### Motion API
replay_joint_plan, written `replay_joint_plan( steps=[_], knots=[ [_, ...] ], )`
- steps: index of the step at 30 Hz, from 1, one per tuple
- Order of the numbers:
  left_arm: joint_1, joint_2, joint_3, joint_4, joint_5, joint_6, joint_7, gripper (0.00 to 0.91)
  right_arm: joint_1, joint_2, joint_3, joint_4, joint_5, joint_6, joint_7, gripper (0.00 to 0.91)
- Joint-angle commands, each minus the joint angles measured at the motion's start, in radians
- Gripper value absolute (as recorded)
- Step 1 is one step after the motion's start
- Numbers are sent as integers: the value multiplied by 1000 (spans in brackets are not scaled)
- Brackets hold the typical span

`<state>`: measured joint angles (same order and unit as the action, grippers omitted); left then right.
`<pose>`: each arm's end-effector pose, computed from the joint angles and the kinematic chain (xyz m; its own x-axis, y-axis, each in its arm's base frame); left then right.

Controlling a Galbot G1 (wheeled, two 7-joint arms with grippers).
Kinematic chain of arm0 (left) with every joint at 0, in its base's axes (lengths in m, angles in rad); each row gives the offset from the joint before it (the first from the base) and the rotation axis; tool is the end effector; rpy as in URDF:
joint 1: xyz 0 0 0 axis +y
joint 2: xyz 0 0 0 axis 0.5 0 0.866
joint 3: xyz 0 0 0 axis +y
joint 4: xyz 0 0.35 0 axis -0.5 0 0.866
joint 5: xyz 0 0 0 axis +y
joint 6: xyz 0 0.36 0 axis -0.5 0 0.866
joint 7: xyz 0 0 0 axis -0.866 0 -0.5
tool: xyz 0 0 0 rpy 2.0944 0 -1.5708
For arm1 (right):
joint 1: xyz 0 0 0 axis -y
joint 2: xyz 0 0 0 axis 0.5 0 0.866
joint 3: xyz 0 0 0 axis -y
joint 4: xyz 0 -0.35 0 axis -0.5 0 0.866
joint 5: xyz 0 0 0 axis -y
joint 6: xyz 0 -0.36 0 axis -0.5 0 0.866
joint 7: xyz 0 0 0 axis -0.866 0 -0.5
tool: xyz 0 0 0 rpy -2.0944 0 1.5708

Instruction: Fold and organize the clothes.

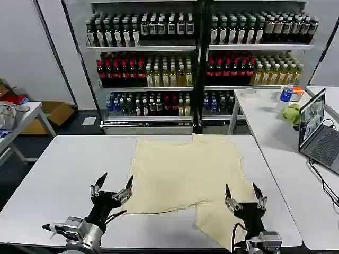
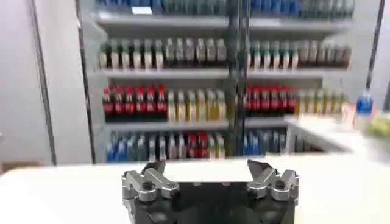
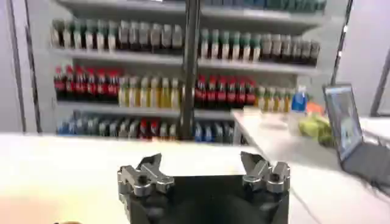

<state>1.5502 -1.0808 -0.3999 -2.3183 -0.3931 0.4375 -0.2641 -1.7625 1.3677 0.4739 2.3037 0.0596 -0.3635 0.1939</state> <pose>0.1774 0.0208 -0.2211 -0.9449 0.1460 0.2931 0.1666 0.9849 0.0462 0.1299 -0.0090 -0.2580 -0.9408 0.0531 0.3346 0.0108 0.9918 -0.1270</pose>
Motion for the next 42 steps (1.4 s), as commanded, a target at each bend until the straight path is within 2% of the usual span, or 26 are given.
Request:
replay_joint_plan(
  steps=[1,16,35,36,37,39,42],
  knots=[
    [-2,64,19,59,7,142,-12,907,-106,-3,-3,4,-17,-59,2,907],
    [-47,61,81,175,35,142,-11,907,-159,4,-50,-36,-58,-48,13,907],
    [-68,36,105,248,35,142,-6,907,-150,10,-82,-70,-38,-58,33,907],
    [-68,34,106,248,35,141,-5,736,-149,9,-82,-71,-28,-59,34,756],
    [-67,33,107,247,35,141,-4,363,-150,8,-81,-71,-21,-59,36,373],
    [-65,33,110,245,35,141,-3,20,-151,6,-83,-69,-5,-59,38,0],
    [-61,35,108,240,31,141,-1,10,-154,6,-94,-65,-2,-60,37,0]
  ],
)
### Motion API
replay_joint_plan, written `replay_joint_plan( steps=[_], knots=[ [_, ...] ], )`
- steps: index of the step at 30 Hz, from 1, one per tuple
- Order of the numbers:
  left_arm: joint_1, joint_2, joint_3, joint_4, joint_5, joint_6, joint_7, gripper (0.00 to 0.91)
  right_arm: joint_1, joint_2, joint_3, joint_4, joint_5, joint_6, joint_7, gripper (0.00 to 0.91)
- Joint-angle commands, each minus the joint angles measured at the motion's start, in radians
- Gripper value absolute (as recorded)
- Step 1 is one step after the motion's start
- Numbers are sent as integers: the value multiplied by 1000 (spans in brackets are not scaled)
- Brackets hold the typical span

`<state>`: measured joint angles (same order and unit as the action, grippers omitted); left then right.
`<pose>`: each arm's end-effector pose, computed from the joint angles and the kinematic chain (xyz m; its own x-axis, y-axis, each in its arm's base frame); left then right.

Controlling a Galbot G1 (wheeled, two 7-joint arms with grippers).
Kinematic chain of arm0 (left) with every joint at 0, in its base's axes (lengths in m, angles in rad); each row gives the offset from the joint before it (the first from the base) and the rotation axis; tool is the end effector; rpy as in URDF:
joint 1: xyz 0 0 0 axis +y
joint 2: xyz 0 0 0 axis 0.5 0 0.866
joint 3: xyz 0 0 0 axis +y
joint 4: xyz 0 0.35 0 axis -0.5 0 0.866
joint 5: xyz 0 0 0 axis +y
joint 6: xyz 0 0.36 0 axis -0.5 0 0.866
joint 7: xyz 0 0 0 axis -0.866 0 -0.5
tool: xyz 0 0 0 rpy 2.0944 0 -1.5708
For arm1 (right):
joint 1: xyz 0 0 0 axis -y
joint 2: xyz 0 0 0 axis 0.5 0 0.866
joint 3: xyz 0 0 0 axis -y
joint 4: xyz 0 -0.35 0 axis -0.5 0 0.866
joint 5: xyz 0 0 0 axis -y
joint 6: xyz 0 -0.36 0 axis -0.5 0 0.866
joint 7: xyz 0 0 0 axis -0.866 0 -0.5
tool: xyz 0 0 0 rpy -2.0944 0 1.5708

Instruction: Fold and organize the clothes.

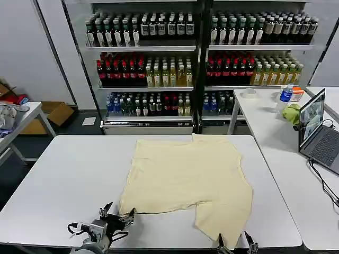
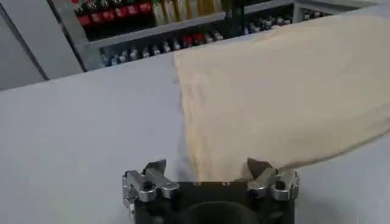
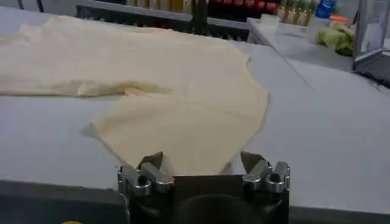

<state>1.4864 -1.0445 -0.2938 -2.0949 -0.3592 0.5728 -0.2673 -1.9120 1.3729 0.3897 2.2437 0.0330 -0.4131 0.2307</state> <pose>0.1971 0.0239 -0.2942 -0.8170 0.0927 0.5691 0.2141 0.9652 0.1502 0.0817 0.0121 -0.2970 -0.8220 0.0378 0.5683 -0.0415 0.9912 -0.1258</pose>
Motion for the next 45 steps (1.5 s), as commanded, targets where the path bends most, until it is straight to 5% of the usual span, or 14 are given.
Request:
replay_joint_plan(
  steps=[1,45],
  knots=[
    [4,0,0,15,-6,5,4,10,-5,1,-14,-3,24,-10,1,0],
    [273,-9,-188,-318,-81,-19,21,10,-156,-71,128,318,84,42,3,0]
  ],
)
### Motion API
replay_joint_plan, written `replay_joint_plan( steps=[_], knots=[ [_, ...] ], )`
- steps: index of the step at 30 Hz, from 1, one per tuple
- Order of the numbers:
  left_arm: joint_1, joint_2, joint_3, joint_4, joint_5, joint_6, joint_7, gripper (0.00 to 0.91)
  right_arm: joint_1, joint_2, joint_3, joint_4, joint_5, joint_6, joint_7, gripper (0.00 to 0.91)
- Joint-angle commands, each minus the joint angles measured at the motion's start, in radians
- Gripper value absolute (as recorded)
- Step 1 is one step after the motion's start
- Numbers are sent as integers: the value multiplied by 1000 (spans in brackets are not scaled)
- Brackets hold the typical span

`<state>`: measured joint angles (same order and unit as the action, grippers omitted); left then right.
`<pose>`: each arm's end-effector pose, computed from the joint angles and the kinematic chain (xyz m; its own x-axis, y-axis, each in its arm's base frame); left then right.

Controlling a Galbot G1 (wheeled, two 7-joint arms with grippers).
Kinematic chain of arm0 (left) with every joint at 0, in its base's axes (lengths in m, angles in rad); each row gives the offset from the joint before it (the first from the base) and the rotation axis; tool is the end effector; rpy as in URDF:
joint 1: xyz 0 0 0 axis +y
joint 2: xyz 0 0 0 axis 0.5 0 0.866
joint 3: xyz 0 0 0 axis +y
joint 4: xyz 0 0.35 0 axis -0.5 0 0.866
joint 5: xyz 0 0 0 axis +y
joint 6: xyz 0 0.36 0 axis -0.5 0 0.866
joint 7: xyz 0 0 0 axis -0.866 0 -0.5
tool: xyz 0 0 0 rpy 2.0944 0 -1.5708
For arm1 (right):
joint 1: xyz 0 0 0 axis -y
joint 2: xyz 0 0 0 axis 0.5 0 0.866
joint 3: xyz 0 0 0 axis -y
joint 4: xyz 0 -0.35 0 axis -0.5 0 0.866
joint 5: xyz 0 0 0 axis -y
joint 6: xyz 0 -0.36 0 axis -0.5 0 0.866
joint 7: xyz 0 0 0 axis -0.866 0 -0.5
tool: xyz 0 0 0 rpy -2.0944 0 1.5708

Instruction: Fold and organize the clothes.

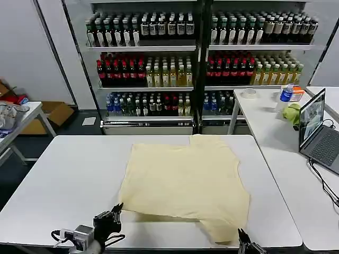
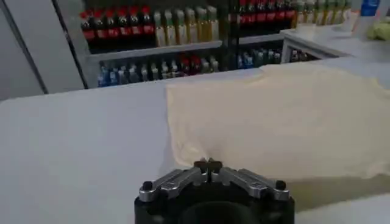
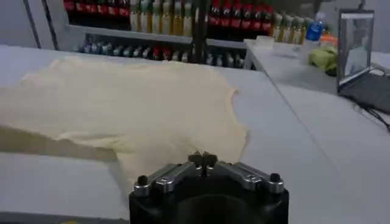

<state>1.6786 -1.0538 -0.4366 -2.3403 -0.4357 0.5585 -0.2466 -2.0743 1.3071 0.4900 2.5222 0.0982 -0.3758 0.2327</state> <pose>0.1503 0.0297 -0.2308 -0.8538 0.1515 0.4980 0.1978 0.9794 0.0411 0.0595 -0.0081 -0.2081 -0.8989 0.0257 0.4374 -0.0262 0.9933 -0.1124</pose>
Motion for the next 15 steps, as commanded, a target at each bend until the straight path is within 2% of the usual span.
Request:
replay_joint_plan(
  steps=[1,10,15],
  knots=[
    [78,1,-45,-70,-4,-5,-1,10,18,-6,31,38,24,4,2,0],
    [-24,-11,-25,11,-5,-7,12,10,224,-91,59,-34,123,-4,16,0],
    [-68,3,-11,59,-31,-38,18,10,331,-130,84,-94,163,-18,11,0]
  ],
)
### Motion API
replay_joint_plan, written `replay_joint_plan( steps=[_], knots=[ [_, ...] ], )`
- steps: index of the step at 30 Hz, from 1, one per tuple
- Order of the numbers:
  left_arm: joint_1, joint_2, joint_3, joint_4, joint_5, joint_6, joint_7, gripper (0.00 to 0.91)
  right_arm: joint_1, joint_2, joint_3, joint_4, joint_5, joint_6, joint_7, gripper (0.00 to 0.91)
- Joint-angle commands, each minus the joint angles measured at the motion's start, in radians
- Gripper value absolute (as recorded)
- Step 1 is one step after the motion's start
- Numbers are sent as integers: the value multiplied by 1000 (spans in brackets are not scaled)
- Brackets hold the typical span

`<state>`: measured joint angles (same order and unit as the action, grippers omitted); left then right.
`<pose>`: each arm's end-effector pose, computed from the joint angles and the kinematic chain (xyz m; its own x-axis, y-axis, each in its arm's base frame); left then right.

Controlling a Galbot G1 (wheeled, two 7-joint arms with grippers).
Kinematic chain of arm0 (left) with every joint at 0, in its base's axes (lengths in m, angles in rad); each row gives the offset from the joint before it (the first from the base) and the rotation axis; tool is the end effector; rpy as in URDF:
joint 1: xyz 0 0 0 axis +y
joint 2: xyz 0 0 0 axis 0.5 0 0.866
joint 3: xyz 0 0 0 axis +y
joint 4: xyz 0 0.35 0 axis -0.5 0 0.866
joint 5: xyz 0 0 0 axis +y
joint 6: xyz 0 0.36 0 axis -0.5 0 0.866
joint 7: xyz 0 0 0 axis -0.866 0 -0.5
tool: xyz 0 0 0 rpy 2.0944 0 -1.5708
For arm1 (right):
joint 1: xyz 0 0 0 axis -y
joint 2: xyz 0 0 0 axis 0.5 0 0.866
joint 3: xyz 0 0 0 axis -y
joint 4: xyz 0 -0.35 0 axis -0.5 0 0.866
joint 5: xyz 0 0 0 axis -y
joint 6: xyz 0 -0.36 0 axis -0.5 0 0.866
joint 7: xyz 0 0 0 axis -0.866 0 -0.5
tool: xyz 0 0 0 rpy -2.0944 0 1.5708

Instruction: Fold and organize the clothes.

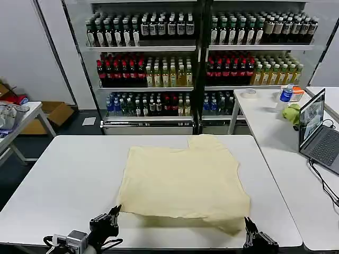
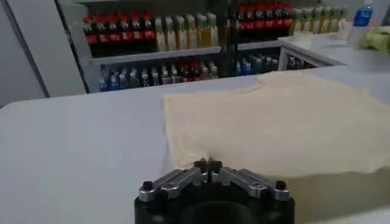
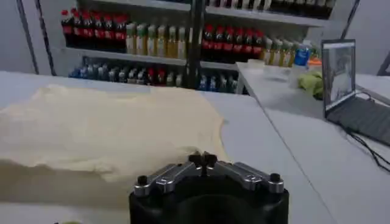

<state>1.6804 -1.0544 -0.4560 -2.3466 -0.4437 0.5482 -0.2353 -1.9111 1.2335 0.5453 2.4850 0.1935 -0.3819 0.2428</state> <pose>0.1512 0.0332 -0.2273 -0.8630 0.1542 0.4810 0.1948 0.9802 0.0353 0.0974 -0.0260 -0.2058 -0.9438 0.0197 0.3299 -0.0223 0.9922 -0.1230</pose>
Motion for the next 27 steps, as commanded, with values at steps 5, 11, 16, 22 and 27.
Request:
replay_joint_plan(
  steps=[5,11,16,22,27],
  knots=[
    [-123,12,33,110,-58,-56,12,10,243,-90,21,-117,93,-8,0,0],
    [-209,36,56,163,-90,-63,17,10,353,-114,2,-184,112,-18,-7,0],
    [-268,58,70,204,-107,-65,16,10,432,-134,-30,-236,112,-32,-22,0],
    [-331,69,95,253,-111,-70,16,10,551,-171,-71,-302,116,-54,-35,0],
    [-370,65,124,291,-108,-69,16,10,619,-170,-114,-365,113,-57,-45,0]
  ],
)
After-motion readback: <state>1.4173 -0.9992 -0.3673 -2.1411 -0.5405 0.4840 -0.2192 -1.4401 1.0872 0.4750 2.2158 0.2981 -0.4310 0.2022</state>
